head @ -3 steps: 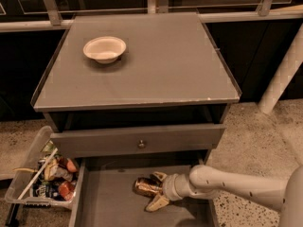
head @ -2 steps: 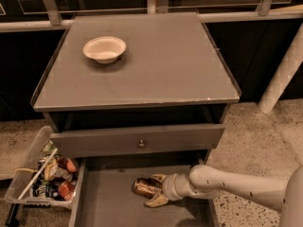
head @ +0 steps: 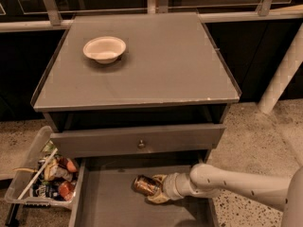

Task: Pick orange can from middle drawer and place on counter

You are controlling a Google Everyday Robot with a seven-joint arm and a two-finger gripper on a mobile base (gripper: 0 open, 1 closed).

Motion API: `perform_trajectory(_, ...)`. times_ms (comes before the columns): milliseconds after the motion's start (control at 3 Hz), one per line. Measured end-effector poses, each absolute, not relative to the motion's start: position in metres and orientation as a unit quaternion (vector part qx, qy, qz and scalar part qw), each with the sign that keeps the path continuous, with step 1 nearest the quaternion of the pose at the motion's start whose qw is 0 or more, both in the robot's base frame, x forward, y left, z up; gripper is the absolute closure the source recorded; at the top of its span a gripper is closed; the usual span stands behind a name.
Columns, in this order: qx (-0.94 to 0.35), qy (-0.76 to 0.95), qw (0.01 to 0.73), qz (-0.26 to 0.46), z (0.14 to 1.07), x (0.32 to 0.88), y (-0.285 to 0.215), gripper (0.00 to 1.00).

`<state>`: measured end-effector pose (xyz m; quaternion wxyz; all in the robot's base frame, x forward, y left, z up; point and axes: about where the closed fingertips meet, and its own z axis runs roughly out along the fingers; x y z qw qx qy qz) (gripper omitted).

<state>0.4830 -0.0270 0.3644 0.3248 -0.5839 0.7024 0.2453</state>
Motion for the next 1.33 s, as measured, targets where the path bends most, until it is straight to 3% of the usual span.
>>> perform_trajectory(333, -0.591, 0.699, 0.323, 0.241, 0.389, 0.478, -0.045, 1.0)
perform_trajectory(1333, -0.61, 0.672, 0.347, 0.237, 0.525, 0.458, -0.12, 1.0)
